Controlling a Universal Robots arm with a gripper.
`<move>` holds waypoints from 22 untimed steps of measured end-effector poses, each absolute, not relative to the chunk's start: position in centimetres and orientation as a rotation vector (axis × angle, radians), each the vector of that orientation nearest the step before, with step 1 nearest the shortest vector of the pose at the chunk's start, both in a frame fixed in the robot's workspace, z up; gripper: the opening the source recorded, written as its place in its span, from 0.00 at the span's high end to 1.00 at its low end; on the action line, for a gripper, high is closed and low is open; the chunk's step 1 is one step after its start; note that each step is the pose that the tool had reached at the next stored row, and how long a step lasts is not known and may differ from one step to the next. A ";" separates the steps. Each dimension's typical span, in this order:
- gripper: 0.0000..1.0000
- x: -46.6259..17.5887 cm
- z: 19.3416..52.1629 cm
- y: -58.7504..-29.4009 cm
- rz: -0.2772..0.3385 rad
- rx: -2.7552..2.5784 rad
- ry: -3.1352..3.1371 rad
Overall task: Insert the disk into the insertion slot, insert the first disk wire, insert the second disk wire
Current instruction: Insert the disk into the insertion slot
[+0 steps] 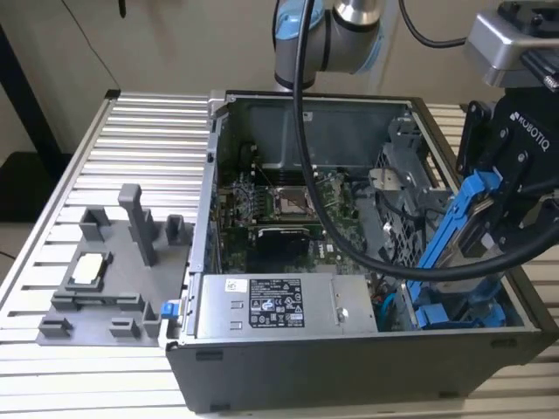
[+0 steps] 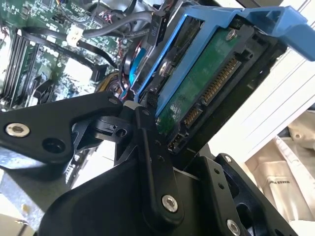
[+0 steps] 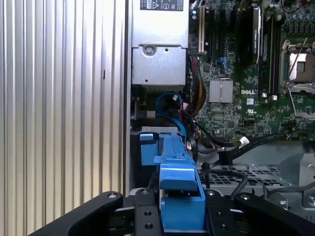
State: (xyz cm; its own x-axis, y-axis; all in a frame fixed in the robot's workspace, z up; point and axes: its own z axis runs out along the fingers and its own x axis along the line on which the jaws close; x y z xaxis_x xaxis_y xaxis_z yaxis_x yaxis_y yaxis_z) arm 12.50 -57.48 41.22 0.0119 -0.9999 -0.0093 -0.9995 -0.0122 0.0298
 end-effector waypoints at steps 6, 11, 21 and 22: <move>0.67 12.7 40.5 -57.4 -0.048 2.226 -2.200; 0.67 12.7 39.6 -57.2 -0.050 2.226 -2.202; 0.67 12.8 38.7 -57.1 -0.053 2.228 -2.203; 0.67 12.8 38.7 -57.1 -0.053 2.228 -2.203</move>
State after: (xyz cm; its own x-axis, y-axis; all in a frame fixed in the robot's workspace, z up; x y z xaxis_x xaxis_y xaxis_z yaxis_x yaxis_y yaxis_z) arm 12.78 -57.09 38.75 0.0109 -0.9998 -0.0186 -0.9995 -0.0114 0.0297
